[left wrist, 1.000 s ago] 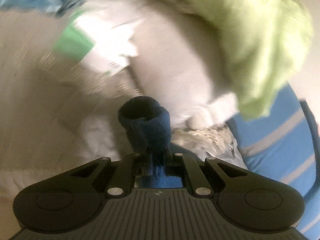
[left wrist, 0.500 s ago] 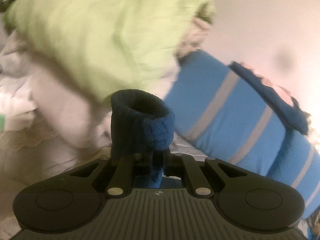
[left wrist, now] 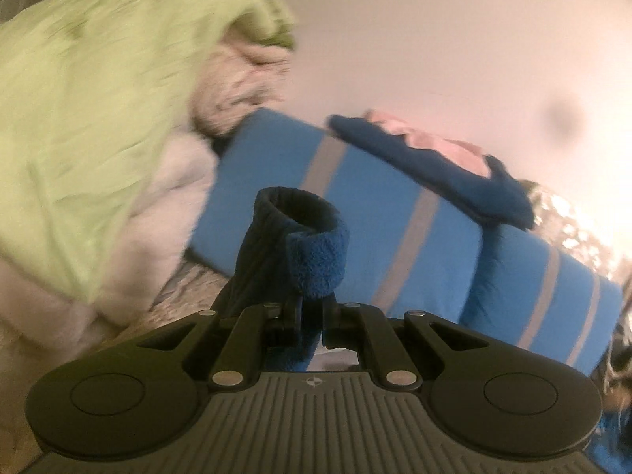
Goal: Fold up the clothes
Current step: 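Fold the held sleeve across the hoodie body and open the left gripper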
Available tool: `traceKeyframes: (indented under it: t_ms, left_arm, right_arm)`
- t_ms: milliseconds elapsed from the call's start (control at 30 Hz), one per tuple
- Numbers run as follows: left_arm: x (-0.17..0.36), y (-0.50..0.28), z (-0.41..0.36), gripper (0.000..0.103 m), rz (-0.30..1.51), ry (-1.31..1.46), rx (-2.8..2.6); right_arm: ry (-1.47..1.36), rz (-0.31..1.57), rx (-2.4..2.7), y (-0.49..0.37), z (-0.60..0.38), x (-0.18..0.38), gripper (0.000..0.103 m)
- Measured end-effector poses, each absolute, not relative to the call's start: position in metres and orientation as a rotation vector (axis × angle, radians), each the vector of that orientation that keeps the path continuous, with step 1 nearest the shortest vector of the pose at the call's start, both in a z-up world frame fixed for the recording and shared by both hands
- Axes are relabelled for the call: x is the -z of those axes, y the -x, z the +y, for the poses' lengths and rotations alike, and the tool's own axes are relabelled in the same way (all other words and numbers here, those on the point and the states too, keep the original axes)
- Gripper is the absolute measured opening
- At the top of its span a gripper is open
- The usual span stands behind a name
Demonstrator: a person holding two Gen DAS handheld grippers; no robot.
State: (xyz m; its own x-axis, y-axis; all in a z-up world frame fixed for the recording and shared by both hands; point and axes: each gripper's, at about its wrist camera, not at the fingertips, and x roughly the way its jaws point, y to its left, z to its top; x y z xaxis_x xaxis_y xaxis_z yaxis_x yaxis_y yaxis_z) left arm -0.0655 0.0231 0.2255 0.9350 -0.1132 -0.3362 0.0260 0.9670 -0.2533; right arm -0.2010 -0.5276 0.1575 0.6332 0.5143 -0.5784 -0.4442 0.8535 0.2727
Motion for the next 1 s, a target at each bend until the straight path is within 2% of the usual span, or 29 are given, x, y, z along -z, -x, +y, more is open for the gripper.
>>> traceKeyframes:
  t_ms: [700, 733, 767, 800, 833, 1000]
  left_arm:
    - [-0.233, 0.055, -0.154, 0.011, 0.315, -0.074, 0.443]
    - [-0.231, 0.055, -0.168, 0.02, 0.316, -0.111, 0.467]
    - [-0.228, 0.057, -0.183, 0.043, 0.316, -0.148, 0.498]
    - [-0.225, 0.06, -0.195, 0.057, 0.31, -0.179, 0.536]
    - [-0.221, 0.064, -0.205, 0.078, 0.299, -0.2, 0.576]
    - [-0.203, 0.076, -0.241, 0.08, 0.346, -0.262, 0.718]
  right_arm:
    - [-0.126, 0.727, -0.564, 0.194, -0.529, -0.156, 0.103]
    - [-0.122, 0.728, -0.564, 0.194, -0.528, -0.156, 0.103]
    - [-0.119, 0.729, -0.563, 0.194, -0.528, -0.156, 0.103]
    - [-0.115, 0.73, -0.563, 0.194, -0.527, -0.156, 0.103]
    - [-0.115, 0.729, -0.562, 0.194, -0.527, -0.156, 0.103]
    - [-0.128, 0.727, -0.557, 0.195, -0.529, -0.155, 0.103]
